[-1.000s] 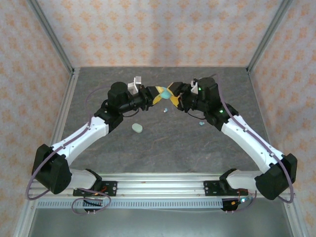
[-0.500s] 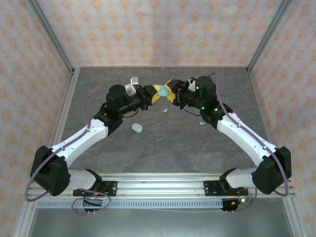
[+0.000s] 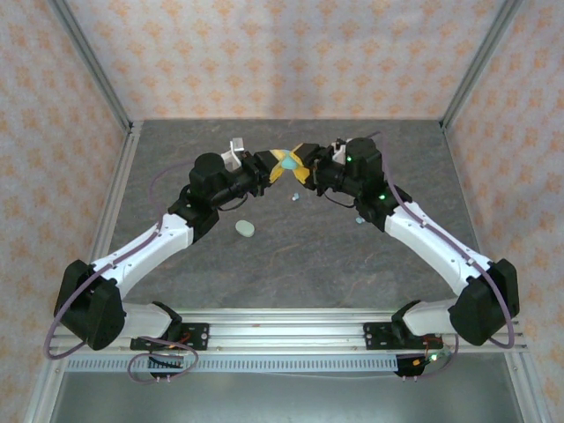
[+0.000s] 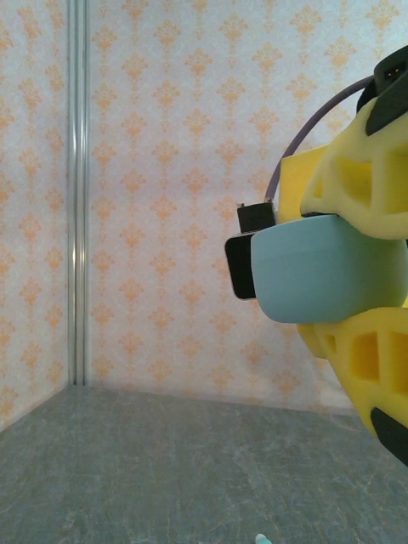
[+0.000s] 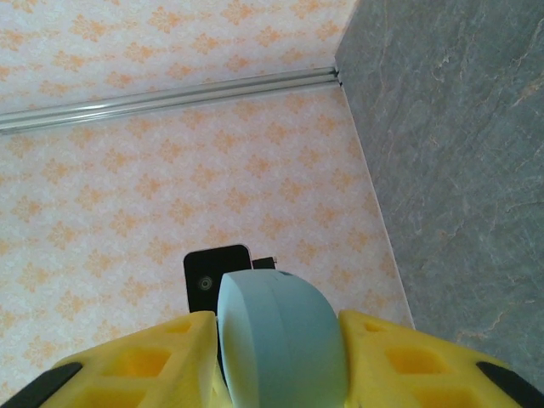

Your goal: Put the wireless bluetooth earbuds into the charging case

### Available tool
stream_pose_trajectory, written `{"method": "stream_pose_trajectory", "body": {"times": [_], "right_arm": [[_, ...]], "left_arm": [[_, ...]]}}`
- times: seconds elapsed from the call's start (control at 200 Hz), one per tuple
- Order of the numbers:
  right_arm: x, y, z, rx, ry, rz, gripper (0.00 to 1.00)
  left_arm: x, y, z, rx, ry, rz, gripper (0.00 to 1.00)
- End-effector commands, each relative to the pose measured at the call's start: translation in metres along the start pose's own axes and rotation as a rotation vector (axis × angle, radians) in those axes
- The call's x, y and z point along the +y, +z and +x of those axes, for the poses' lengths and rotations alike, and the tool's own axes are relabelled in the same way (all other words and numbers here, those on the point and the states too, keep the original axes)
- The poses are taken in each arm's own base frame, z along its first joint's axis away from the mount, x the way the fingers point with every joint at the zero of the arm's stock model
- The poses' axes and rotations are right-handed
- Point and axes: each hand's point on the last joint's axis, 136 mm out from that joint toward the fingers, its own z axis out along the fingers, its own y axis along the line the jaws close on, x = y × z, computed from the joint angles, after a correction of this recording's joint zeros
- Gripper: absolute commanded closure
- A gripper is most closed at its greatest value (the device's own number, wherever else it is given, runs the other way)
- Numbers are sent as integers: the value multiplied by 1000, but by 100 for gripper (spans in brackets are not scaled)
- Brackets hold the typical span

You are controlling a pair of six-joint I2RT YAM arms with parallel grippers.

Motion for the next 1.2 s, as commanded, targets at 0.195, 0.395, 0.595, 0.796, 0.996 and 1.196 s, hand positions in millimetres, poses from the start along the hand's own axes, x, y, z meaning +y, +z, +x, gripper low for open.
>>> {"method": "stream_pose_trajectory", "body": {"times": [0.195,0.395,0.595,0.796,0.996,1.196], "right_arm": [[27,1,13,51,-41,-107,78],[34,-1,15,72,-55,-121,90],[40,-17,12,94,-93,-104,92],[38,-39,10,158,-178,-46,93],[36,-52,30,292,-263,28,93],[44,-59,41,349,-294,20,93]], "left_arm": [[-2,-1,-2,-17,-9,14,96],[-3,-6,7,29,156,-36,67],[-18,-22,15,101,513,-101,33],[-36,-53,16,61,980,-12,28],[-49,-81,49,86,1411,179,23],[-48,-76,54,148,1487,188,23]]}}
